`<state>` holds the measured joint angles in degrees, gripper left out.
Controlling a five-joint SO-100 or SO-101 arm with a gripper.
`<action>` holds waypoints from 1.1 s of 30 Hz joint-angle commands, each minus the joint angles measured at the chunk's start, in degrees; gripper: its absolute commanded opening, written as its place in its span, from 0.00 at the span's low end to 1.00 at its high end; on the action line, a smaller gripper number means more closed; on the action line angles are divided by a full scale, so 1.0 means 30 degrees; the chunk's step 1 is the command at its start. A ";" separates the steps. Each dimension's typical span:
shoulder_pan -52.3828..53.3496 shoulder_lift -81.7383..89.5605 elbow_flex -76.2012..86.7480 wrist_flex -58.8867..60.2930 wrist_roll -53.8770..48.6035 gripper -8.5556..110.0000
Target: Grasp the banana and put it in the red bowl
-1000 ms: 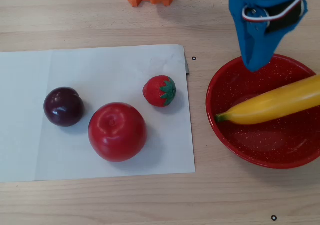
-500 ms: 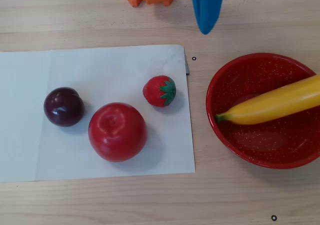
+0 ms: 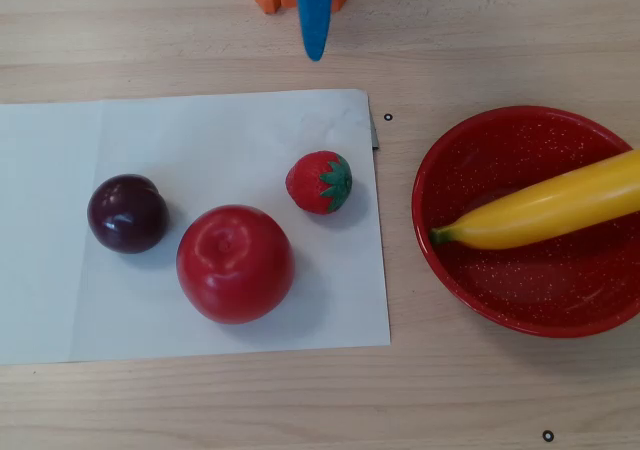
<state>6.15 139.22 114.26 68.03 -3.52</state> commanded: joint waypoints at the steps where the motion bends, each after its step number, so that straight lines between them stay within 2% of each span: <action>1: -0.0908 0.2402 0.1201 -0.1846 0.0264 0.08; 12: -0.1172 0.8525 1.1104 -0.7764 -0.0088 0.07; 24: -0.1611 1.3857 1.9248 -1.3271 -0.0439 0.07; 29: -0.1729 1.5703 2.1826 -1.3916 -0.1025 0.07; 33: -0.1582 1.6494 2.1885 -1.1104 -0.2080 0.07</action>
<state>4.04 188.09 179.03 32.78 -8.00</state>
